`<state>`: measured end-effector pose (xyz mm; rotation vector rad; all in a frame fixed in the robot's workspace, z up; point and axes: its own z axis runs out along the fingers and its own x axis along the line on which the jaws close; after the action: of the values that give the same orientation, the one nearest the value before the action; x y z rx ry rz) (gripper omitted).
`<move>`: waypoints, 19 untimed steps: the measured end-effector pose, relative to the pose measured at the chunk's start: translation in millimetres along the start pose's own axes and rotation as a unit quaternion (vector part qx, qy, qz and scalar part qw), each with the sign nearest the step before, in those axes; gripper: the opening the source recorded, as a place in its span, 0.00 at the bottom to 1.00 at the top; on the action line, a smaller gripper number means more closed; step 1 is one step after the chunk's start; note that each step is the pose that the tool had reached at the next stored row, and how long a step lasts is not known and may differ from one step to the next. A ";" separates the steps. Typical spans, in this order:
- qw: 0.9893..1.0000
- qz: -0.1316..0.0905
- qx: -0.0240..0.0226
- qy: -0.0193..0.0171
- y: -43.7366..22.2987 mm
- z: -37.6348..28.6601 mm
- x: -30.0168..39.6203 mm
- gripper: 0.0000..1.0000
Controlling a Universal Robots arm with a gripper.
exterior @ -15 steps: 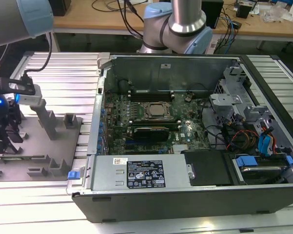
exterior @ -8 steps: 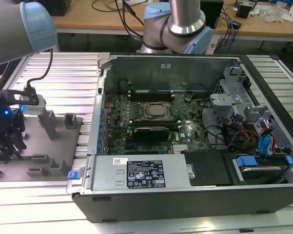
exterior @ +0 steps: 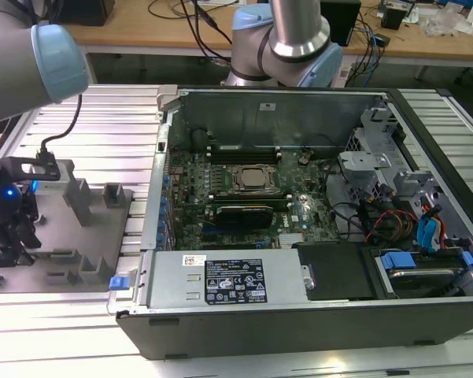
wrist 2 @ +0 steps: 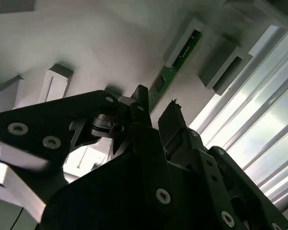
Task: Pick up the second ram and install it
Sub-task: 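Pick up the second ram and move it above second insertion slot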
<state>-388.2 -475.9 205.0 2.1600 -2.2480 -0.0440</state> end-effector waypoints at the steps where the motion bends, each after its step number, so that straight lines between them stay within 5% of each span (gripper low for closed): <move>1: 1.000 -0.006 0.000 0.000 0.0 0.2 0.1 0.36; 3: 1.000 -0.025 0.000 0.001 -0.3 0.7 -0.1 0.36; 7: 1.000 -0.025 0.000 0.001 -0.9 0.6 -0.1 0.35; 11: 1.000 -0.025 0.000 0.001 -1.3 0.5 0.0 0.16; 19: 1.000 -0.026 0.000 0.001 -2.4 0.5 -0.1 0.13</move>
<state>-385.8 -475.9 204.4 2.2169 -2.1907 -0.0430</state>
